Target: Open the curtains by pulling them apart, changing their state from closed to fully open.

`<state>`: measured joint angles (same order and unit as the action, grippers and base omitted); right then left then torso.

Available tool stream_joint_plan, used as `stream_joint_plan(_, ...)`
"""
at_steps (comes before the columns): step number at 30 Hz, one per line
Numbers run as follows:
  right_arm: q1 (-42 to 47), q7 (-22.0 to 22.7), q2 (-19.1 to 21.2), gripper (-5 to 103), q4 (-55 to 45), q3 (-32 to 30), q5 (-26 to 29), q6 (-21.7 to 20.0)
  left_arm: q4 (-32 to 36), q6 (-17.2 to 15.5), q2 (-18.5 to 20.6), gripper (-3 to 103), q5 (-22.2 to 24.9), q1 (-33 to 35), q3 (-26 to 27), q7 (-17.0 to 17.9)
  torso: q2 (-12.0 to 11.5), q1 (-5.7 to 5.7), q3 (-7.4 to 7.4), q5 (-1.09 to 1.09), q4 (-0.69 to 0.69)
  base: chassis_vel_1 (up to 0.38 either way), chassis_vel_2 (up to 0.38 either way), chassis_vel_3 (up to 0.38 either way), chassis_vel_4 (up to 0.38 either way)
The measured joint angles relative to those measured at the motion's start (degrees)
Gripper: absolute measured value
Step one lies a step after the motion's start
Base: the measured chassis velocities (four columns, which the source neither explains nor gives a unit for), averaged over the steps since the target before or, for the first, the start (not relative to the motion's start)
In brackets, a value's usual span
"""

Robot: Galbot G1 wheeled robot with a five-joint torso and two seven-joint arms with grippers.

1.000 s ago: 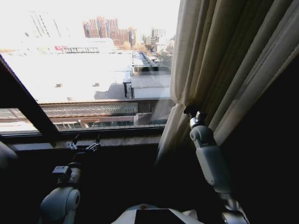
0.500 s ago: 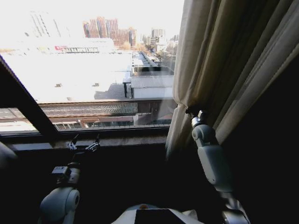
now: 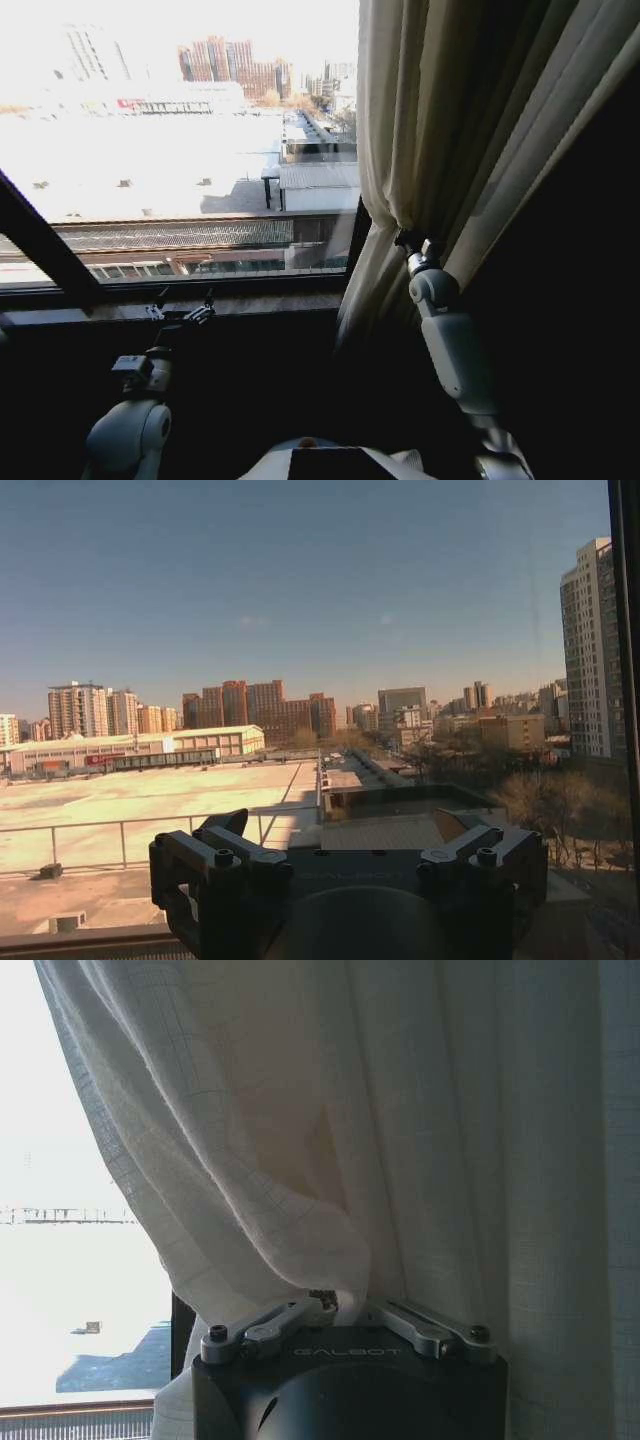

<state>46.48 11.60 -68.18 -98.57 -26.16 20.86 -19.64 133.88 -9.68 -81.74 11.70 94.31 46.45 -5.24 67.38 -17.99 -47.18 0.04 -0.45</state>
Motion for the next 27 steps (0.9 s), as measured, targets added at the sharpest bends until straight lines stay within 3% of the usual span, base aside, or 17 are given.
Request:
stream_joint_plan(14,-0.3,-1.0,-0.2,0,1.8,-0.7,-0.2,1.1,-0.2,0.1,0.0,100,0.0,0.1,0.0,0.0,0.0,0.01,0.0,-0.05,0.05,-0.029,-0.045,0.029,0.035)
stream_joint_plan(27,-4.0,-0.9,3.7,0,12.6,-10.6,0.1,1.4,0.0,0.2,-0.6,100,0.1,0.0,-0.3,0.0,0.0,0.01,0.0,-0.01,0.0,0.0,0.0,0.0,0.0)
